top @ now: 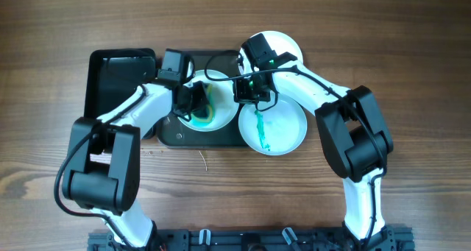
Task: Clean dirty plates on tray and stack at the side
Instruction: 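Hold the plate rim with right gripper, scrub plate with left sponge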
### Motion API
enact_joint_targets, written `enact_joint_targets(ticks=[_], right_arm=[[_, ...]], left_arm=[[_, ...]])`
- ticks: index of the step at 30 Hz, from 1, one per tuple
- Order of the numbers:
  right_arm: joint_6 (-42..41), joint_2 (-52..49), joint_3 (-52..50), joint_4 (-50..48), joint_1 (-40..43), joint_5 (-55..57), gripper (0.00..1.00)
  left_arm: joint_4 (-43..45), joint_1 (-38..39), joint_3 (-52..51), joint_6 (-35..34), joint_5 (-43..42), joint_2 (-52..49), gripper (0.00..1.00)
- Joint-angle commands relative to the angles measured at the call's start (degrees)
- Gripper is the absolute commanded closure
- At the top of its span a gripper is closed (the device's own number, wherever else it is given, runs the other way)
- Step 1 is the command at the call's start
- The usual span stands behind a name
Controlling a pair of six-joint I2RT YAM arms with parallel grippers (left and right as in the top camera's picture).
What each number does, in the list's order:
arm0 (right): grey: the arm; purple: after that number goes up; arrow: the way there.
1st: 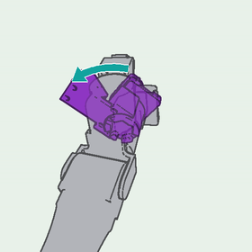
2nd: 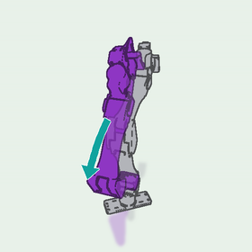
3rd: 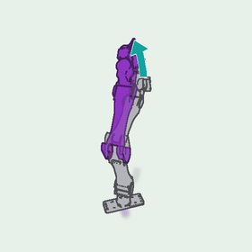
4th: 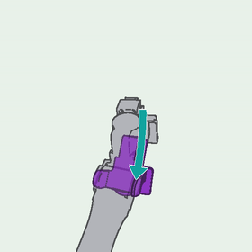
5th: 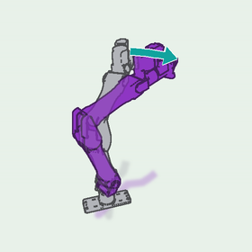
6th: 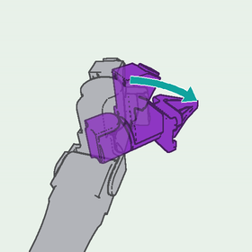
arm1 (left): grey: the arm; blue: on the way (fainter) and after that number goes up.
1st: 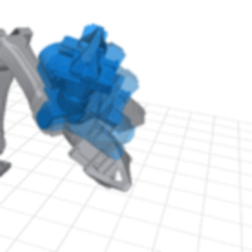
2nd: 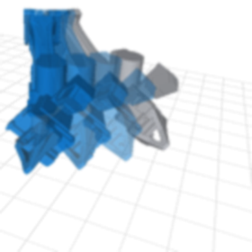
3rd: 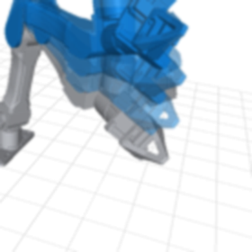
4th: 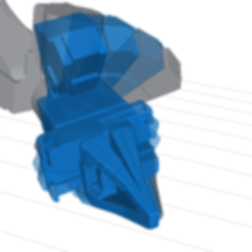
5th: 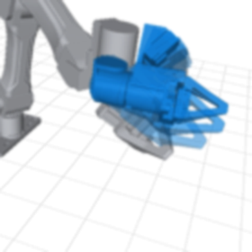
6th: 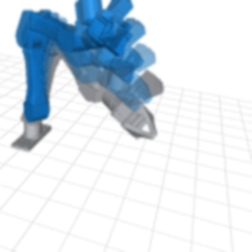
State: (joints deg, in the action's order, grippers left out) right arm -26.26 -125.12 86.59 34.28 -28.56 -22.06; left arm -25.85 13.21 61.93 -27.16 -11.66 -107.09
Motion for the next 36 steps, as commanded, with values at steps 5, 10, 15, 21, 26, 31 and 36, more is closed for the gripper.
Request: enact_joint_targets(ticks=[5, 10, 15, 21, 26, 31, 36], right_arm=[[0.79, -1.97, -1.92, 0.46, -0.72, -0.04, 0.96], [0.81, -1.97, -1.92, 0.52, -0.72, -0.07, 0.96], [0.85, -1.97, -1.92, 0.59, -0.72, -0.09, 0.96], [0.83, -1.97, -1.92, 0.9, -0.72, -0.07, 0.96], [0.83, -1.97, -1.92, 0.94, -0.72, -0.07, 0.96], [0.81, -1.97, -1.92, 0.9, -0.72, -0.02, 0.96], [0.79, -1.97, -1.92, 0.74, -0.72, 0.0, 0.96]], left_arm=[[-9.07, -0.13, 1.53, -9.35, 25.24, -2.43, 0.96], [-11.58, -0.13, 1.53, -4.61, 7.28, -2.43, 0.96], [-5.29, -0.13, 1.53, 5.97, -22.75, -2.43, 0.96], [-1.25, -0.15, 1.53, 2.6, -14.95, -2.43, 0.96], [-0.72, -0.15, 1.53, -2.62, 6.32, -2.43, 0.96], [-3.3, -0.15, 1.53, -8.41, 22.69, -2.43, 0.96], [-9.16, -0.13, 1.6, -11.32, 27.91, -2.43, 0.96]])
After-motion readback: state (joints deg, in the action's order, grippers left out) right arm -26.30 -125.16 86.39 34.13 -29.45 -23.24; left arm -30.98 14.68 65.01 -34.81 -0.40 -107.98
